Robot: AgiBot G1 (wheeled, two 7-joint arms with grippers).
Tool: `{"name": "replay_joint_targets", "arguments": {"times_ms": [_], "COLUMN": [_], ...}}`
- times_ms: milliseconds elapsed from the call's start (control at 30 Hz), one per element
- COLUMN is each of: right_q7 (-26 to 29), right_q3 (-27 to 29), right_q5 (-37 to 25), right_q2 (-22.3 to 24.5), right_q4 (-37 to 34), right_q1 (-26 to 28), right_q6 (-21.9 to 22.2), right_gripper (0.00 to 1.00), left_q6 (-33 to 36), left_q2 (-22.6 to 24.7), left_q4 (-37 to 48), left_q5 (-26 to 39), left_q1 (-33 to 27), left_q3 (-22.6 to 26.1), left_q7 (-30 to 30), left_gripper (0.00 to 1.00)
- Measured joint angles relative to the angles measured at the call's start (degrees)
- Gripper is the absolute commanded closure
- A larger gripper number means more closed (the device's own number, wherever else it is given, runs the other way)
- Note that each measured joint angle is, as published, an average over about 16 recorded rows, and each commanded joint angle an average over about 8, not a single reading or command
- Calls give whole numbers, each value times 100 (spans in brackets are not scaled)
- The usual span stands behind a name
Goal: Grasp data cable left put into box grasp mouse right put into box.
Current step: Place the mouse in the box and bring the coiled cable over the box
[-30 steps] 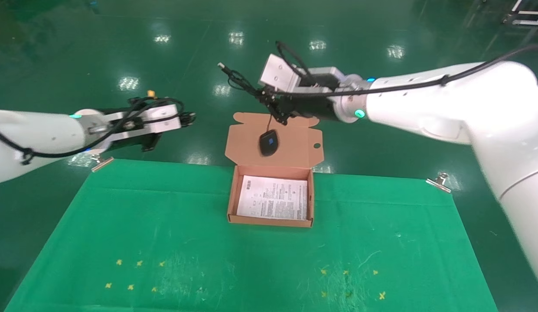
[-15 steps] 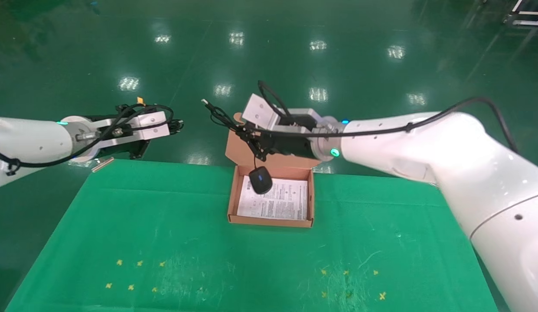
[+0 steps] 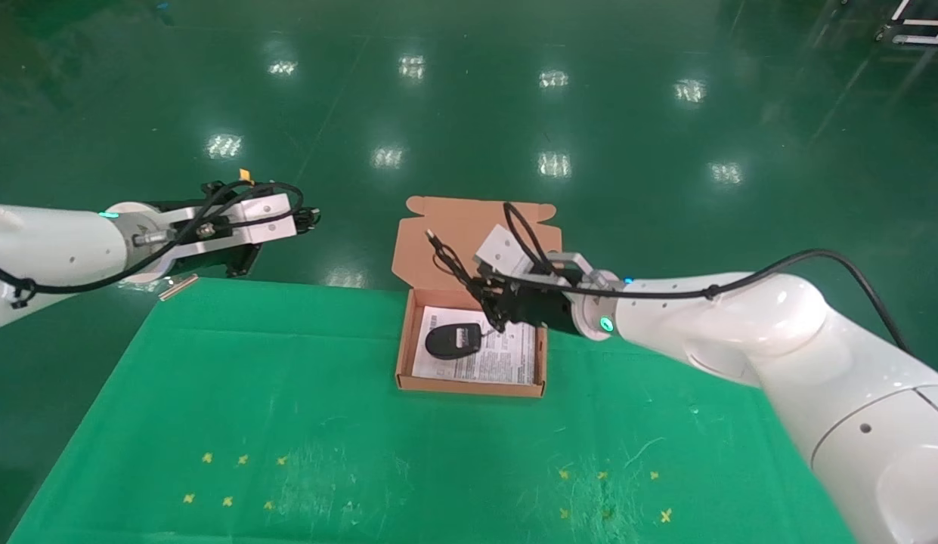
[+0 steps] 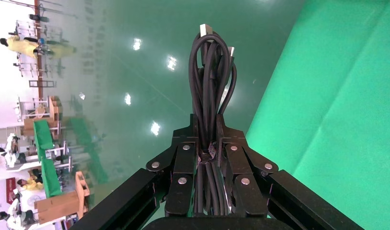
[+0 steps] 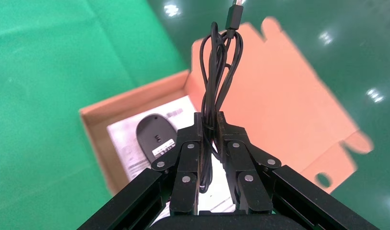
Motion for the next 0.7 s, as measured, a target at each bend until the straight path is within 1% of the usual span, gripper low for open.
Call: {"name": "replay_joint_targets", "arguments": {"times_ms": [167, 200, 233, 433, 467, 500, 700], "right_q7": [-27, -33, -43, -102, -108, -113, -95], "right_q3": [-209, -244, -282, -480, -503, -526, -604], "right_q5": [135, 161, 189, 307, 324, 338, 401], "right_q2": [-13, -15, -16, -1, 8, 17, 86], "right_q4": [-95, -104, -114, -128, -118, -106, 3], "right_q1": [-55, -62, -69, -86, -89, -92, -106], "right_q6": [9, 10, 11, 9, 9, 9, 48], "right_gripper": [100, 99, 93, 18, 7, 0, 0], "left_q6": [2, 2, 3, 5, 7, 9, -14], "left_q2": [0, 0, -1, 1, 5, 11, 103], "left_q4": [-4, -5, -5, -8, -8, -8, 33], "left_q5": [3, 4, 4, 3, -3, -14, -109], "left_q1": [1, 2, 2, 5, 8, 12, 67], "left_q3": [0, 0, 0, 1, 2, 4, 46], "left_q7": [-4, -5, -5, -6, -5, -3, 73], "left_gripper": [100, 100, 100, 100, 100, 100, 100]}}
